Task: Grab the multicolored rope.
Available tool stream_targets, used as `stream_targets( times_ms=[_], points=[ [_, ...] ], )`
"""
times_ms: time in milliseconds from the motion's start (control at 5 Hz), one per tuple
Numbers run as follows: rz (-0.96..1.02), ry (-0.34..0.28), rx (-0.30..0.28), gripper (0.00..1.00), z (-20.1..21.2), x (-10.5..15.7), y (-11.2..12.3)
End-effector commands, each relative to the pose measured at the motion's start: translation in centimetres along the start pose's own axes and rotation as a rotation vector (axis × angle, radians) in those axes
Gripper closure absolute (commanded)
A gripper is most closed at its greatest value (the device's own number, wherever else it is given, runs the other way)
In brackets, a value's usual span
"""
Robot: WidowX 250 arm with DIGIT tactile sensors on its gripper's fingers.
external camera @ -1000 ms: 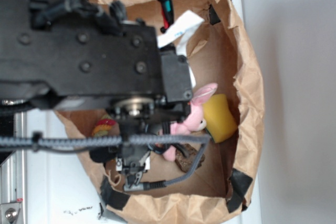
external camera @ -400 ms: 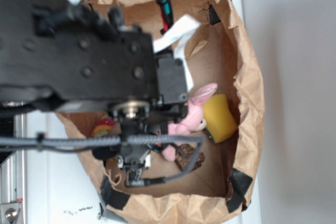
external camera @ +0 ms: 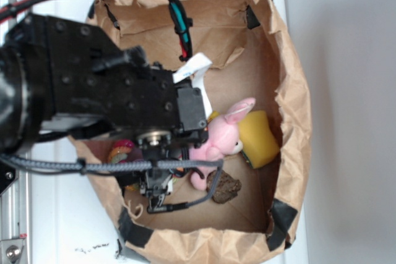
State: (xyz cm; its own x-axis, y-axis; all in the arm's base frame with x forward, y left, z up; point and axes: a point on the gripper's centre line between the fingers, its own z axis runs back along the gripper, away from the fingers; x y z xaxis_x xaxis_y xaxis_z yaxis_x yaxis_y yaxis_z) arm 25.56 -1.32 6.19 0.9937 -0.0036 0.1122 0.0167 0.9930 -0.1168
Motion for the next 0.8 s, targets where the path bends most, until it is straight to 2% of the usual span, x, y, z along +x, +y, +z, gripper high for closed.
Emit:
stream_targets(
  times_ms=[0, 400, 600],
  points=[
    [0.128, 0.062, -0.074, 0.0, 1.9, 2.5, -0.9],
    [0.166, 0.069, -0.094, 0.0, 3.0, 3.2, -0.7],
    [0.171, 0.074, -0.082, 0.0, 1.9, 3.2, -1.1]
  ],
)
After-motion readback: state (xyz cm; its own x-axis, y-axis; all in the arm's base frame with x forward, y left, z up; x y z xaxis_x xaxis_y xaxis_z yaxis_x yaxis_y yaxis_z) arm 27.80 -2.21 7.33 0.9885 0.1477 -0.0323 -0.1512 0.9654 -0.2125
